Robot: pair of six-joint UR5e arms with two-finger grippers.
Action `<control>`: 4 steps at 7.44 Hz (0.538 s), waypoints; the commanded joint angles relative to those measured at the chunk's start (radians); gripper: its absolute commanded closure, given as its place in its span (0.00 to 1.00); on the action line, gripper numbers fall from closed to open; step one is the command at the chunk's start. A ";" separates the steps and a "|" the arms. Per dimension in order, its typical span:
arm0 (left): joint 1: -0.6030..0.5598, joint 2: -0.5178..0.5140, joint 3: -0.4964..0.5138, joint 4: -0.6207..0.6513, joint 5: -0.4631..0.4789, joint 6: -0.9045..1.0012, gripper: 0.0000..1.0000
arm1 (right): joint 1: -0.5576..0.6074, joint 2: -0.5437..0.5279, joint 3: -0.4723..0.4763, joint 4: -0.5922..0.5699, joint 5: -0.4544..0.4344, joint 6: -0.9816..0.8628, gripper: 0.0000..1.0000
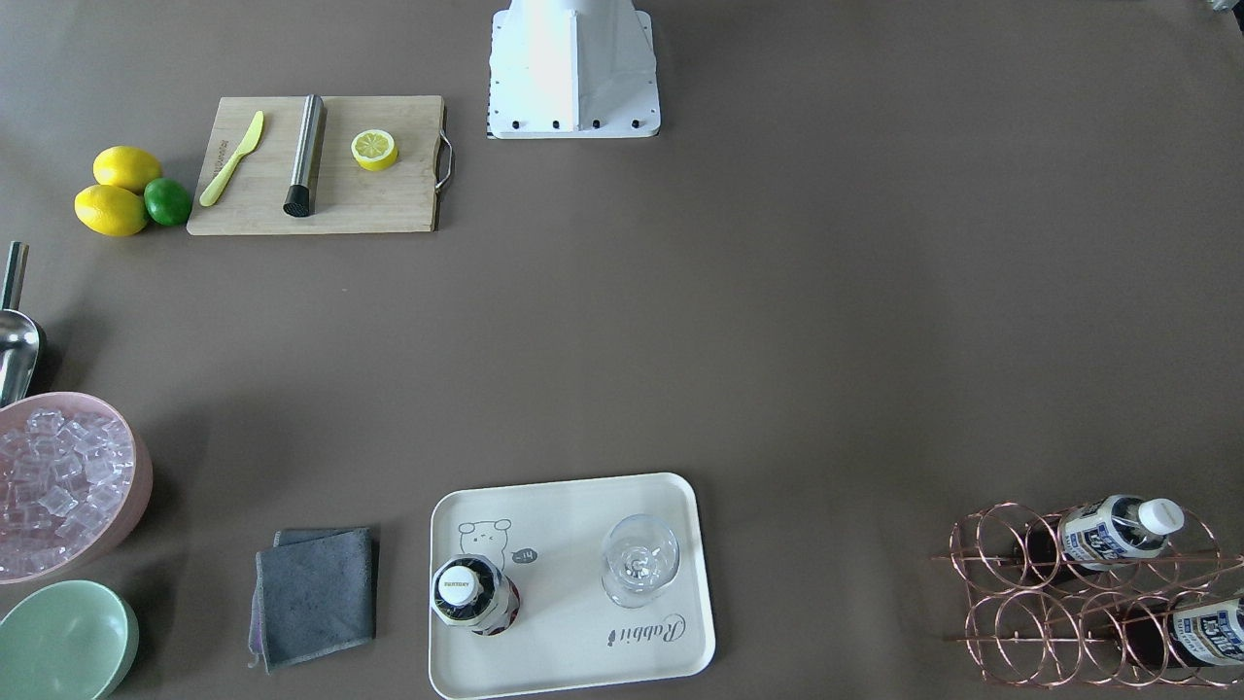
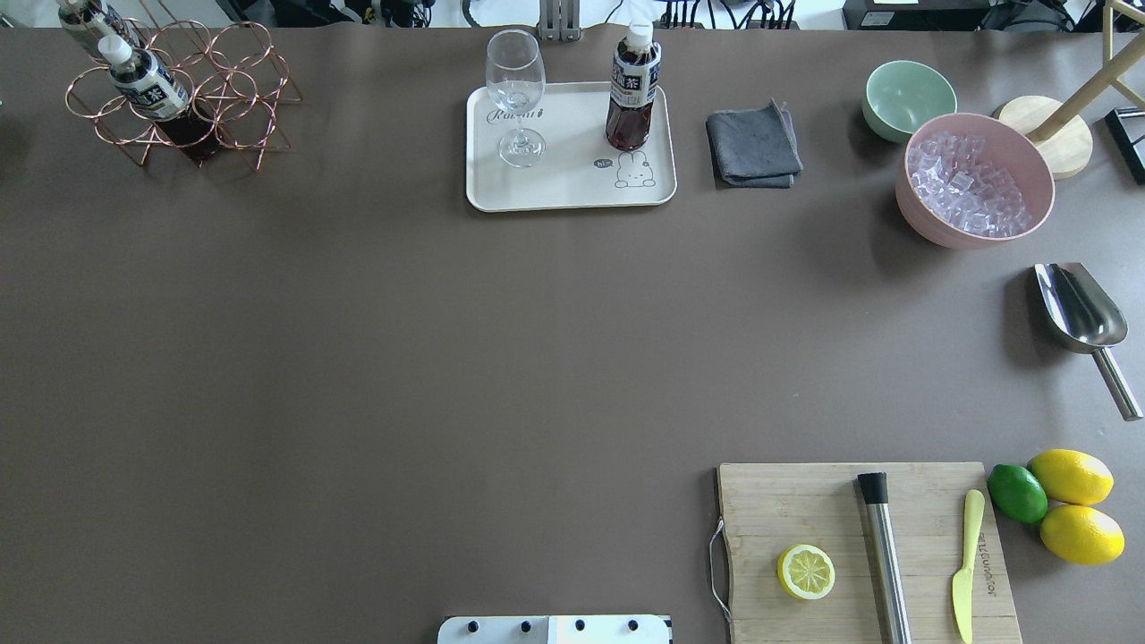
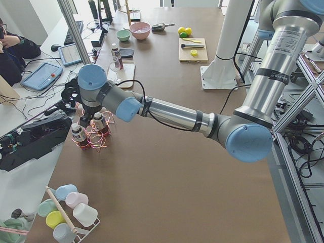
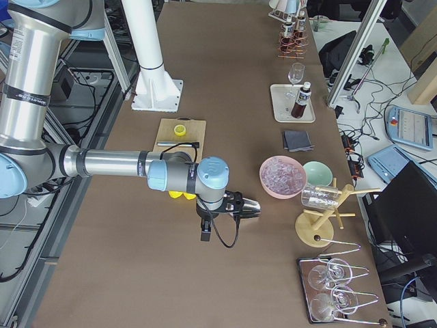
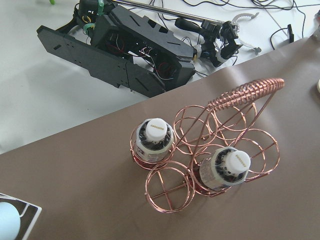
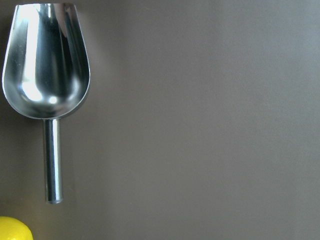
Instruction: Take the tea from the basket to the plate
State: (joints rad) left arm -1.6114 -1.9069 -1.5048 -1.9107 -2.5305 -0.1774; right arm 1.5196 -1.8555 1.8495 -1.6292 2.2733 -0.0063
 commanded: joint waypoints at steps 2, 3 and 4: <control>0.014 0.167 -0.144 0.019 -0.004 -0.257 0.02 | -0.002 0.033 0.022 -0.113 -0.035 -0.001 0.00; 0.034 0.167 -0.140 0.036 -0.002 -0.255 0.02 | -0.002 0.041 0.022 -0.113 -0.035 -0.001 0.00; 0.053 0.169 -0.140 0.103 -0.002 -0.200 0.02 | 0.010 0.047 0.025 -0.112 -0.035 -0.001 0.00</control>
State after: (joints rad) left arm -1.5885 -1.7457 -1.6457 -1.8827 -2.5336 -0.4255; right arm 1.5176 -1.8204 1.8710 -1.7373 2.2444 -0.0073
